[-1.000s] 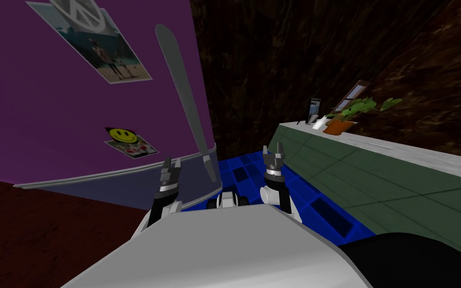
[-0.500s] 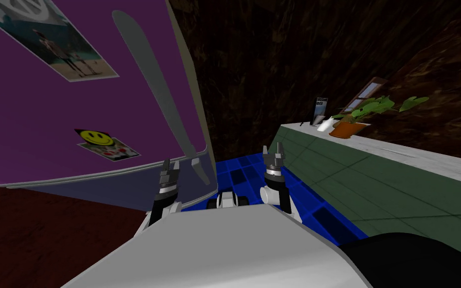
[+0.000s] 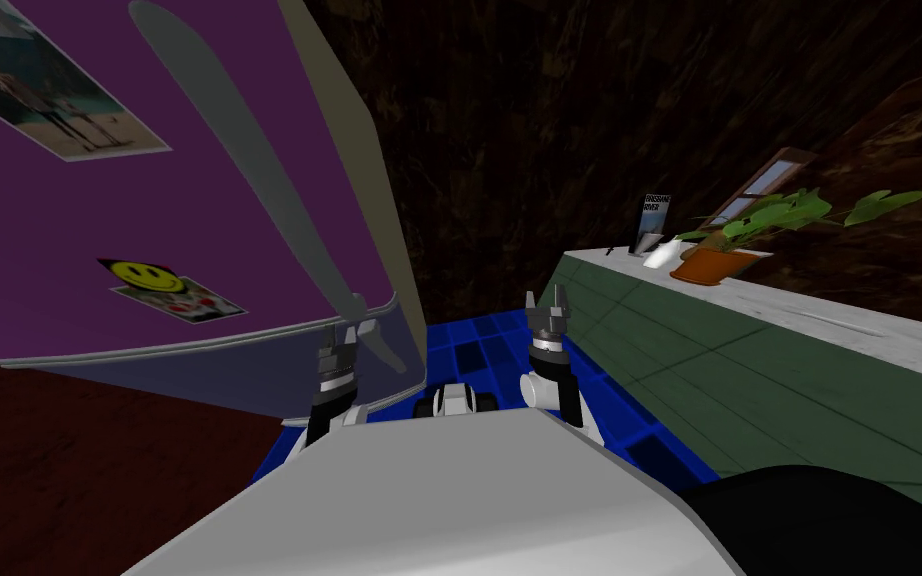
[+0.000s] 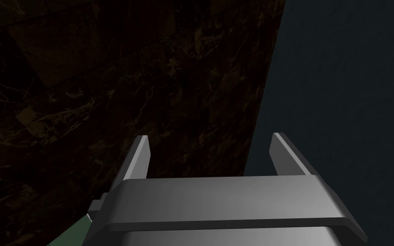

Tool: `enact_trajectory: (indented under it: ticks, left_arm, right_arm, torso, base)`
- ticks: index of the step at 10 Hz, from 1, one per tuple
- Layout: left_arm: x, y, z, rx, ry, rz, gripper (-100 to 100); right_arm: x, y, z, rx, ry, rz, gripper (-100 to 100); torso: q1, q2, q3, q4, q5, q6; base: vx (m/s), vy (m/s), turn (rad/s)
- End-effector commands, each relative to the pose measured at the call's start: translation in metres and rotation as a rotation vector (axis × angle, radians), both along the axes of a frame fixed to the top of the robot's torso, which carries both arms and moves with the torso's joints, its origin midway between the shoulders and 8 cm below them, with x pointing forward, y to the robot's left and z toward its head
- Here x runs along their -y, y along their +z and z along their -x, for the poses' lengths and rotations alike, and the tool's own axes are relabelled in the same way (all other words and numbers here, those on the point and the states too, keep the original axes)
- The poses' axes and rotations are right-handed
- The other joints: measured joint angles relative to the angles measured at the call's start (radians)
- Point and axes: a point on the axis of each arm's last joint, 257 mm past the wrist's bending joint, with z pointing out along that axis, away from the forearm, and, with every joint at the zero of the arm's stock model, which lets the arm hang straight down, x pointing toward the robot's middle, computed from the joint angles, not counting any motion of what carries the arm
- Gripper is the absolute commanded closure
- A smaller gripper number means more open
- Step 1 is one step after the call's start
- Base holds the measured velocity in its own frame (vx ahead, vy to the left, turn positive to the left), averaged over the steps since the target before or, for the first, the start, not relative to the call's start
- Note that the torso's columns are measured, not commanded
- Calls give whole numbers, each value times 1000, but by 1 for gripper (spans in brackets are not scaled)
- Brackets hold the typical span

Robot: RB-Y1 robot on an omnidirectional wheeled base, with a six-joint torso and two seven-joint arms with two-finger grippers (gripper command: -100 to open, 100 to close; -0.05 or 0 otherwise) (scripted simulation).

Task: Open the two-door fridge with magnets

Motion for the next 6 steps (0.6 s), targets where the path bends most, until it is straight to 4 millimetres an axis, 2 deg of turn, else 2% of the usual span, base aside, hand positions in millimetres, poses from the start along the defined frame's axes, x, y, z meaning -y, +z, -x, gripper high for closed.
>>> enact_trajectory:
  ticks: [1,2,6]
  left_arm:
    - [-1,-9,2,10,27,46,-100]
    - [-7,-2,4,21,34,25,-100]
    - [-16,21,0,24,40,28,-100]
  right_arm:
    - [0,0,0,0,0,0,0]
    - [0,0,0,0,0,0,0]
    - [0,0,0,0,0,0,0]
  torso:
    - [-2,0,1,-2,3,7]
    - [-5,-1,1,-4,4,10]
    - [1,1,0,0,0,0]
  base:
    - [27,-56,40]
    - [8,-5,25]
    - [38,4,13]
